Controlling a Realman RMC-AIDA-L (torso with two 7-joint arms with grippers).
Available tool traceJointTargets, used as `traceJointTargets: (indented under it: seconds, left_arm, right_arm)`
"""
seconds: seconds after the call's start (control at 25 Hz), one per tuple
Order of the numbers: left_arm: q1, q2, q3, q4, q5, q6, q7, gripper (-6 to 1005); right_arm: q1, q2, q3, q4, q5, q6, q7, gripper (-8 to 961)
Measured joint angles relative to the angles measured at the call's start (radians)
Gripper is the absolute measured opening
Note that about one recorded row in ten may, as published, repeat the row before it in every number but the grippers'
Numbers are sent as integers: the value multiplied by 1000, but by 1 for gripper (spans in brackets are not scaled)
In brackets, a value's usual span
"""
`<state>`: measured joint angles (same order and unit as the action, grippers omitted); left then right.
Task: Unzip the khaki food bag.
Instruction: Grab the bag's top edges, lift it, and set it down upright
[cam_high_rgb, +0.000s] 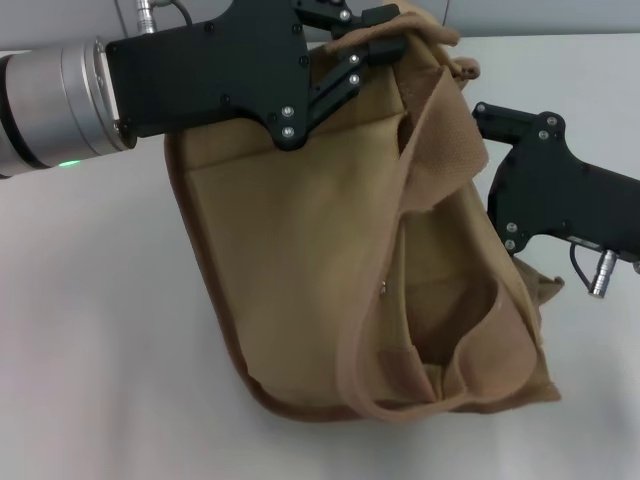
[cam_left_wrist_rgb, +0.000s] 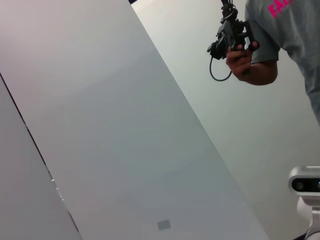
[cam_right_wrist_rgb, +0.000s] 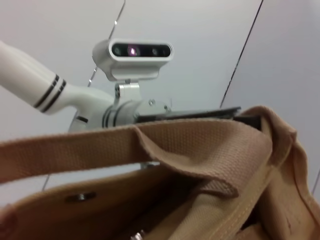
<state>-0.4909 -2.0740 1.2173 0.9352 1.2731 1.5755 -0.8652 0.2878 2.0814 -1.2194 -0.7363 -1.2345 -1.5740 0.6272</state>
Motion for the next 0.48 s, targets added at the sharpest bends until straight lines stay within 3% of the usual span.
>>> traceJointTargets:
  seconds: [0.48]
  left_arm:
    - [0,1,1,-1,0,-1,0,96]
  right_arm:
    - [-34,-4,102,-80,-101,-58,137,550]
